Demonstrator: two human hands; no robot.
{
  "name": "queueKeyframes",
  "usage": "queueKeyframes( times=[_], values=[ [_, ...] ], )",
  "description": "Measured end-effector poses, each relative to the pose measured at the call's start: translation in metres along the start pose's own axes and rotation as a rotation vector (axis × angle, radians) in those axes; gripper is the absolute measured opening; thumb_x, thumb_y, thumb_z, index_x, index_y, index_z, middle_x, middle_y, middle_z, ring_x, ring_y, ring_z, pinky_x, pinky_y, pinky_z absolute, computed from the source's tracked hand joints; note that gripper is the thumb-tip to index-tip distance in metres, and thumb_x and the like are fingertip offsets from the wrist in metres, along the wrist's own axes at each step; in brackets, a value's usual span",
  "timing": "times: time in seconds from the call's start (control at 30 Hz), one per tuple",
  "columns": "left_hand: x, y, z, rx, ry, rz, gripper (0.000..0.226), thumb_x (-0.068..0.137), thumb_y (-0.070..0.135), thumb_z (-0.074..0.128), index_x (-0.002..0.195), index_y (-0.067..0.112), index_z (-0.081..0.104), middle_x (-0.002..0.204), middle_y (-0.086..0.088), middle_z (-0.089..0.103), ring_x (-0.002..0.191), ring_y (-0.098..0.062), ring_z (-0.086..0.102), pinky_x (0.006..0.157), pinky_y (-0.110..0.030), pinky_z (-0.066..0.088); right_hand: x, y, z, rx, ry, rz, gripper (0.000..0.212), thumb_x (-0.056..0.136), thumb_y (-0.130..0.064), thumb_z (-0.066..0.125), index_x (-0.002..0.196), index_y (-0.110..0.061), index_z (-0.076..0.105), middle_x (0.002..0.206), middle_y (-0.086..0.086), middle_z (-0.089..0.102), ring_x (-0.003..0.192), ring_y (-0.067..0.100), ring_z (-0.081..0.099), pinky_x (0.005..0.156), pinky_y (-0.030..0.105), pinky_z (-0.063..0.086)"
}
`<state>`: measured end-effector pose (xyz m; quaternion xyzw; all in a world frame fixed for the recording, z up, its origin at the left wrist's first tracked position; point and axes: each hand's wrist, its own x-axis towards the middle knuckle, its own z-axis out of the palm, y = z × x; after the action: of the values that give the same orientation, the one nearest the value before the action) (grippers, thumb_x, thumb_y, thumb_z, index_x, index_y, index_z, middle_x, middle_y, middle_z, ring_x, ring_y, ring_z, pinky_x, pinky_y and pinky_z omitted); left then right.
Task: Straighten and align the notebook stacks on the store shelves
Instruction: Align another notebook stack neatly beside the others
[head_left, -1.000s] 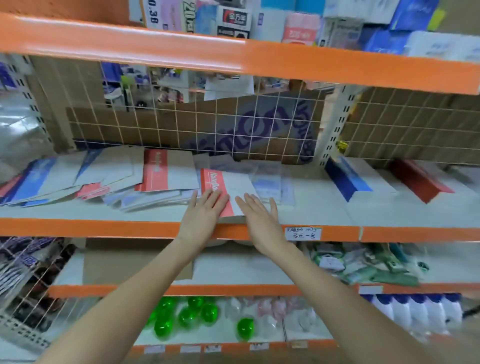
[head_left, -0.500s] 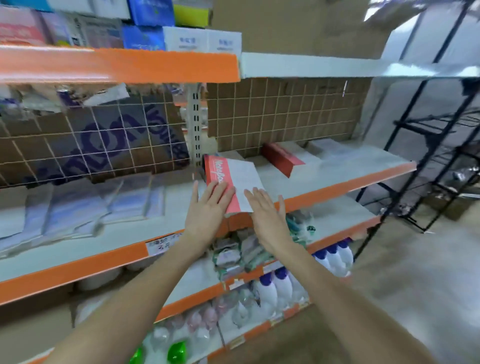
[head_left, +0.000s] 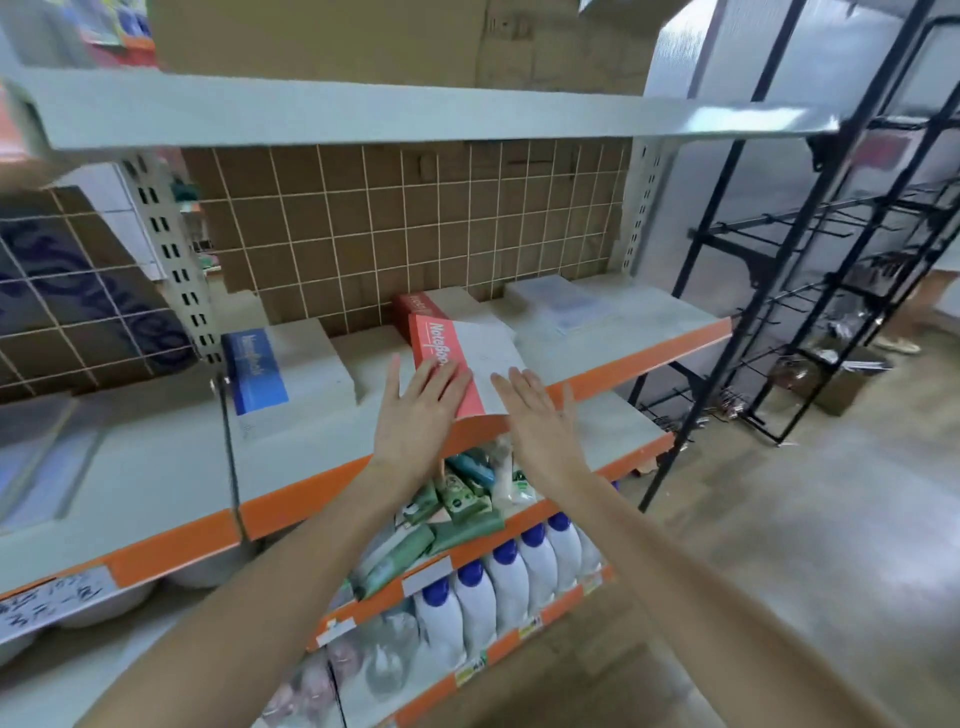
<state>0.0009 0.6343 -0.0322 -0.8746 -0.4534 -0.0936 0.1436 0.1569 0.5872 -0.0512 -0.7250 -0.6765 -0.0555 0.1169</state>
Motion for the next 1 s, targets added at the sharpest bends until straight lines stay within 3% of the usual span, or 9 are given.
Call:
queueKeyframes(
  times=[0.23,0.4,0.67,0.83,1.0],
  values=[
    [0.074,-0.002,0.040,0.019,0.003,-0.068,0.065,0.092,0.002,0.034,0.151,0.019,0.010,0.157,0.001,0.015,0.144,-0.019,0.012,0.113,-0.050,-0.011,0.083,0.041,0.029,-0.012,-0.034,-0.054,0.067,0.097,-0.003,0.041,0.152,-0.025,0.008,0.159,0.001,0.010,0.147,0.014,0.002,0.114,0.050,-0.007],
    [0.116,-0.005,0.067,0.032,-0.095,-0.125,0.065,0.094,0.006,0.036,0.151,0.020,0.008,0.157,0.001,0.013,0.144,-0.018,0.013,0.112,-0.049,-0.013,0.142,0.068,0.044,-0.049,-0.149,-0.149,0.056,0.101,-0.010,0.031,0.151,-0.026,0.011,0.158,0.002,0.014,0.146,0.016,0.005,0.114,0.052,-0.002],
    [0.143,-0.018,0.090,-0.014,-0.270,-0.159,0.059,0.099,0.048,0.025,0.151,0.025,0.008,0.158,0.002,0.010,0.145,-0.017,0.007,0.114,-0.047,-0.008,0.193,0.095,0.062,-0.038,-0.339,-0.252,0.060,0.102,-0.015,0.031,0.152,-0.027,0.001,0.160,-0.002,-0.002,0.146,0.016,-0.002,0.114,0.054,-0.002],
    [0.143,-0.017,0.094,-0.025,-0.272,-0.301,0.059,0.097,0.054,0.019,0.150,0.030,0.009,0.157,0.001,0.010,0.145,-0.021,0.006,0.115,-0.046,-0.003,0.218,0.102,0.066,0.049,-0.382,-0.322,0.057,0.102,-0.033,0.032,0.152,-0.028,0.003,0.160,-0.003,-0.003,0.146,0.015,-0.005,0.114,0.053,0.000],
    [0.142,-0.015,0.094,-0.066,-0.273,-0.444,0.055,0.099,0.050,0.021,0.150,0.032,0.013,0.154,-0.004,0.017,0.143,-0.024,0.010,0.115,-0.045,0.000,0.226,0.113,0.069,0.354,-0.413,-0.355,0.063,0.096,-0.045,0.046,0.151,-0.028,0.018,0.160,-0.002,0.001,0.146,0.012,-0.004,0.113,0.043,0.008]
  ],
)
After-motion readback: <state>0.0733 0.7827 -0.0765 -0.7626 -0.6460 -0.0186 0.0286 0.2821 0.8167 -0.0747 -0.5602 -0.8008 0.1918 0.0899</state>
